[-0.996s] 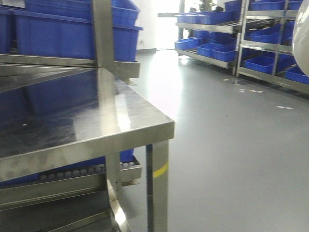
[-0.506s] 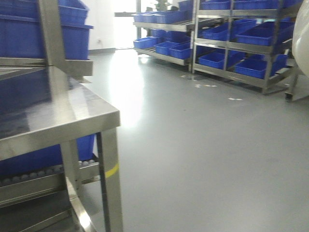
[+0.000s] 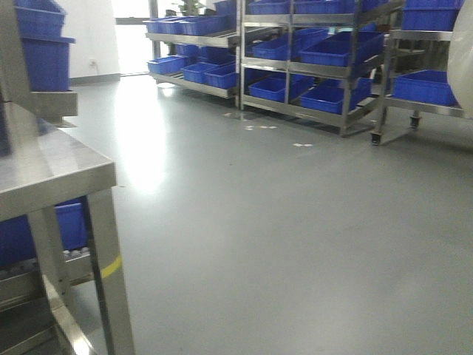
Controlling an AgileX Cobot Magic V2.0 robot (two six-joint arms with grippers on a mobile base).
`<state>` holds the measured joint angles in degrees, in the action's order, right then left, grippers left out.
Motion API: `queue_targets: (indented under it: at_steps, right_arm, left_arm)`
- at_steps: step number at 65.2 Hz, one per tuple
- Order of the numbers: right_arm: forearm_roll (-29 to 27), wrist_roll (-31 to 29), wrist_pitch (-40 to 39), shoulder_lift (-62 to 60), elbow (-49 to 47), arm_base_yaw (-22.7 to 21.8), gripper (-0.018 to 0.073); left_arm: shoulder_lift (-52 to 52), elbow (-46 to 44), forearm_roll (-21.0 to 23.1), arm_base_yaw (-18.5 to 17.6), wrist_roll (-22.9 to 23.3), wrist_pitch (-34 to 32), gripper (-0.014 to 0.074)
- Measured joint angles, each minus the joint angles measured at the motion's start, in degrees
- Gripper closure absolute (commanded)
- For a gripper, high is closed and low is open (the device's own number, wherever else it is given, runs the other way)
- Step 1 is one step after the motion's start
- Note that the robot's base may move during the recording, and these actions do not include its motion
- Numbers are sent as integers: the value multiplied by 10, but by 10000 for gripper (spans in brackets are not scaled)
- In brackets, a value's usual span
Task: Move white bin to right shelf second layer
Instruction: 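Drive the base away from the table, turning toward the shelving racks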
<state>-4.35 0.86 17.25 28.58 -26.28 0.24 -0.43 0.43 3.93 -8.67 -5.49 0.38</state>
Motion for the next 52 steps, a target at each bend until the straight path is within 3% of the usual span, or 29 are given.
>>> queue_targets:
  at_steps: [52]
  right_arm:
    - [0,0,0,0,0,0,536]
  left_arm:
    - [0,0,0,0,0,0,512]
